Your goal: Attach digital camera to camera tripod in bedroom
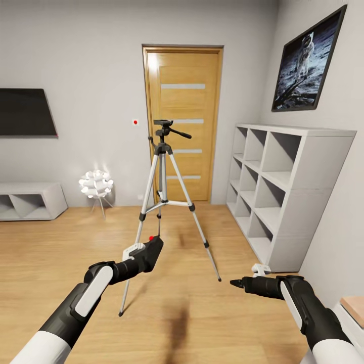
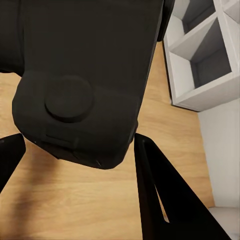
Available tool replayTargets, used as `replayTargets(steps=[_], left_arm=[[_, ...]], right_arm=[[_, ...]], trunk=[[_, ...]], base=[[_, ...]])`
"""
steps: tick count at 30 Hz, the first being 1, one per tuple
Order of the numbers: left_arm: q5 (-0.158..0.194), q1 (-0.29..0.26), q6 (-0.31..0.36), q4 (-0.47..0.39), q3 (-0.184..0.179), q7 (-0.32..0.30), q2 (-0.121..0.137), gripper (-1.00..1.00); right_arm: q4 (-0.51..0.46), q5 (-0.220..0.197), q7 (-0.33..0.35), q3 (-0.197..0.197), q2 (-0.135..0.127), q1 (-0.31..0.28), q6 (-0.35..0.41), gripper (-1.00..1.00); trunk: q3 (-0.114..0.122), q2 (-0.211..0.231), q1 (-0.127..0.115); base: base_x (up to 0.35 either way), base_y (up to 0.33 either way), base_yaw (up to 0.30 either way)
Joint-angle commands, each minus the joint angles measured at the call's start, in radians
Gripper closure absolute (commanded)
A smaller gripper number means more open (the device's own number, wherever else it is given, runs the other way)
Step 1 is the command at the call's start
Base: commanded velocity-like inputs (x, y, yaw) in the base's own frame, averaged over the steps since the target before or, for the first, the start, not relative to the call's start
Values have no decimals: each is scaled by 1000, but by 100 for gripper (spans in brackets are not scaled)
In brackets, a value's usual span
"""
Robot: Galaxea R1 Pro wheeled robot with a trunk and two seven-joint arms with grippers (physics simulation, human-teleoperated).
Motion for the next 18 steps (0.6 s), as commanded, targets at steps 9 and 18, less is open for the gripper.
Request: replayTargets(steps=[9, 18], left_arm=[[9, -1, 1, -1, -2, 10, 1, 100], [9, -1, 1, -1, -2, 10, 0, 100]], right_arm=[[-1, -3, 2, -2, 1, -1, 7, -100], [-3, -3, 2, -2, 1, -1, 7, -100]], trunk=[[27, 63, -35], [55, 126, -69]], base=[[0, 0, 0], [0, 0, 0]])
